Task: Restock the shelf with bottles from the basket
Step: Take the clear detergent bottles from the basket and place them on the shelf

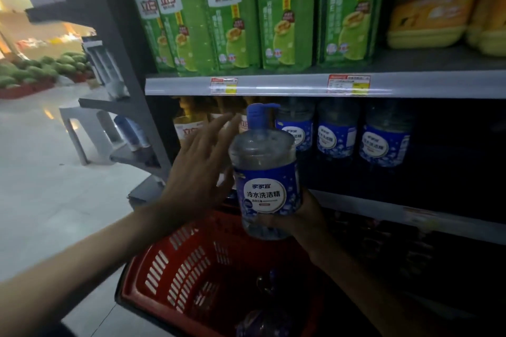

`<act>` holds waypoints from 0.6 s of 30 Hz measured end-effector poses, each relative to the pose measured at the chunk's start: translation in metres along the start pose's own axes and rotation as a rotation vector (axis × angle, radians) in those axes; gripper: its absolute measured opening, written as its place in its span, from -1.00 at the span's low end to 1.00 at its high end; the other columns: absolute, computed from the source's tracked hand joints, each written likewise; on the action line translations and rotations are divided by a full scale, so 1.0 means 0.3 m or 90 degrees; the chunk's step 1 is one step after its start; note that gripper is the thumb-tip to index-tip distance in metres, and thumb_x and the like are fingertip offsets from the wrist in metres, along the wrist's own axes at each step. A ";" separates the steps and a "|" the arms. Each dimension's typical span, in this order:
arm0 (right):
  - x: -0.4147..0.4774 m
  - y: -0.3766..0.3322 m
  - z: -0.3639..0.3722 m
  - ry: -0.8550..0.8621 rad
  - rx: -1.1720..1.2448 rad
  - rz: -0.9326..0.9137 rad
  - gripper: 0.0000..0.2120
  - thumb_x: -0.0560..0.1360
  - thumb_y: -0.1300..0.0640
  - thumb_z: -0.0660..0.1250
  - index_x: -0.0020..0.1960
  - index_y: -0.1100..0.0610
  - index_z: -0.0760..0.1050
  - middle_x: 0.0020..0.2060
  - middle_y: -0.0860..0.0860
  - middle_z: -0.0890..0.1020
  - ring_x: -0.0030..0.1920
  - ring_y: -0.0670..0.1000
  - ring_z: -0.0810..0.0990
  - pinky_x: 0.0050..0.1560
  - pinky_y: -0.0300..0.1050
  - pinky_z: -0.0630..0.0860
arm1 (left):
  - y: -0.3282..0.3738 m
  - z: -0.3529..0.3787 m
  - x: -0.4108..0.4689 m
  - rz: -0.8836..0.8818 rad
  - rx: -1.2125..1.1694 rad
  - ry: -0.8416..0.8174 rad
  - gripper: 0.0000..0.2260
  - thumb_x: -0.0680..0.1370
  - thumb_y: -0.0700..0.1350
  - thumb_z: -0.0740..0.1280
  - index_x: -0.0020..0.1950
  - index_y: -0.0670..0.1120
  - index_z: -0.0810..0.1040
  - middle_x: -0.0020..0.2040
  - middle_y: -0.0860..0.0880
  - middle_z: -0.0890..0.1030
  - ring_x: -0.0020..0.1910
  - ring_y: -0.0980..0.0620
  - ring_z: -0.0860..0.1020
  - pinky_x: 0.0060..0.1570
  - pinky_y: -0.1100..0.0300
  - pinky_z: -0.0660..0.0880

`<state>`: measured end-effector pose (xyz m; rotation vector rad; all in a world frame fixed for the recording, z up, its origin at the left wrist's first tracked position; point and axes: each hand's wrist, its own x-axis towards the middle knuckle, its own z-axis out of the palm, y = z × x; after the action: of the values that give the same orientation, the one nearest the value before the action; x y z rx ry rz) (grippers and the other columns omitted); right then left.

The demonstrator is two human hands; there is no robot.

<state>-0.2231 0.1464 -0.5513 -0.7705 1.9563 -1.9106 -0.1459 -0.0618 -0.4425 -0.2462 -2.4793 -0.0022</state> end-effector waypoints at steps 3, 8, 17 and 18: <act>0.000 0.012 -0.059 0.054 0.055 -0.006 -0.22 0.06 0.09 0.71 0.23 -0.06 0.50 0.03 -0.25 0.70 0.09 -0.23 0.65 -0.04 -0.34 0.59 | 0.132 0.078 -0.032 -0.272 -0.482 -0.130 -0.40 0.58 0.10 0.43 0.55 0.32 0.24 0.42 0.26 0.50 0.40 0.13 0.50 0.15 0.21 0.59; -0.056 0.003 -0.186 0.120 0.074 -0.028 -0.08 -0.10 0.01 0.76 0.20 -0.02 0.48 0.03 -0.21 0.68 0.11 -0.12 0.65 0.15 -0.14 0.61 | 0.258 0.217 0.041 -0.324 -0.703 -0.169 -0.22 0.33 0.07 0.68 0.46 0.08 0.41 0.28 0.10 0.65 0.25 0.11 0.64 0.11 0.11 0.66; -0.188 0.073 -0.442 0.330 -0.068 -0.126 -0.17 0.17 -0.17 0.71 0.31 0.15 0.53 0.11 -0.10 0.70 0.17 -0.04 0.67 0.15 -0.04 0.63 | 0.529 0.381 0.142 -0.221 -0.723 -0.136 -0.22 0.26 -0.16 0.70 0.35 0.16 0.39 0.21 0.35 0.61 0.20 0.28 0.61 0.06 0.36 0.56; -0.195 0.088 -0.469 0.341 -0.081 -0.120 -0.19 0.20 -0.24 0.68 0.27 0.20 0.56 0.09 -0.02 0.71 0.16 0.02 0.68 0.17 0.08 0.62 | 0.564 0.390 0.150 -0.212 -0.722 -0.129 -0.27 0.30 -0.22 0.68 0.32 0.14 0.40 0.17 0.40 0.61 0.17 0.30 0.61 0.03 0.38 0.55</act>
<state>-0.2590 0.2948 -0.5762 -0.5213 2.4050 -2.3054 -0.2214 0.1194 -0.5184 -0.2928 -2.4010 -1.5892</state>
